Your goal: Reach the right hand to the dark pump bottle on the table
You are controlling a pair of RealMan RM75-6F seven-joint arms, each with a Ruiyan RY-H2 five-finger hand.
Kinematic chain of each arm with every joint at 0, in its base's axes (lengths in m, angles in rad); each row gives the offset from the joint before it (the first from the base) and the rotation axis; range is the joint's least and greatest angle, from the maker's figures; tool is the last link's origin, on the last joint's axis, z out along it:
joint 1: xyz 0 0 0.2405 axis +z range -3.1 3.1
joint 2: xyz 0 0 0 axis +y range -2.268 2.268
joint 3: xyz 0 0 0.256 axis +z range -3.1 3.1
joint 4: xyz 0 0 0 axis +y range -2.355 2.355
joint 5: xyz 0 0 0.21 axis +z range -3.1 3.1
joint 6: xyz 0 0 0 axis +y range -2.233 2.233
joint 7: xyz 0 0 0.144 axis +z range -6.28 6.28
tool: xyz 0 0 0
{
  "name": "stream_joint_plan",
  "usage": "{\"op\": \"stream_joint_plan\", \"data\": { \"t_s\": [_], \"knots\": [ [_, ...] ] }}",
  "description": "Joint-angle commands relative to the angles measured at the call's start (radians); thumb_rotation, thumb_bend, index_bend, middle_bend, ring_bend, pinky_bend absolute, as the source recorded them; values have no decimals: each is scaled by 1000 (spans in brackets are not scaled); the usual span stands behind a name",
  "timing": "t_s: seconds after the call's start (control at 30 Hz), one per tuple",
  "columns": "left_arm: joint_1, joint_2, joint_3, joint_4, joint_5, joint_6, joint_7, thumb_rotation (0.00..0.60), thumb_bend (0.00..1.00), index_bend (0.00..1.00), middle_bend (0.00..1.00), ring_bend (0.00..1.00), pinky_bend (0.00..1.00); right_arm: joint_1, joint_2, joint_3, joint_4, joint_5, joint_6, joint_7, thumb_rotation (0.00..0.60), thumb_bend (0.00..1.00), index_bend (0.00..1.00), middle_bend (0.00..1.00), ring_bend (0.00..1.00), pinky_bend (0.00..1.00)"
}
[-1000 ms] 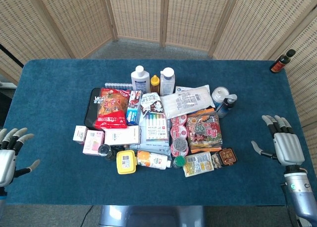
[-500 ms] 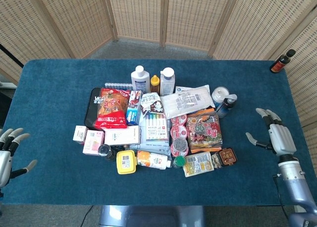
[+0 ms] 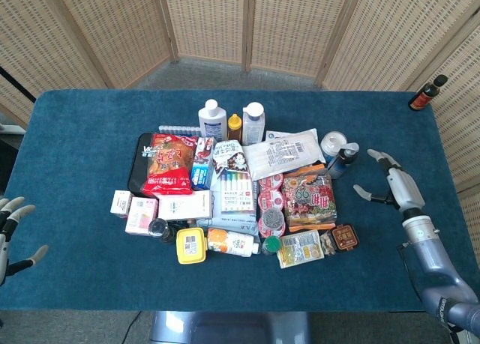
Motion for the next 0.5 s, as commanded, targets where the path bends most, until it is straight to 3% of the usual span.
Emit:
{"op": "stream_joint_plan", "data": {
  "t_s": [0.03,0.5],
  "knots": [
    [2,3,0,-5,2,2,4,568,182,233,193,138,0,22,-24,0,44,-2,-28,33,350,265,0,0,0,0],
    [2,12,-6,-30,-4,1,28,568,183,233,194,138,0,95,-99,-12,203,-8,-130,137,348,265,0,0,0,0]
  ]
}}
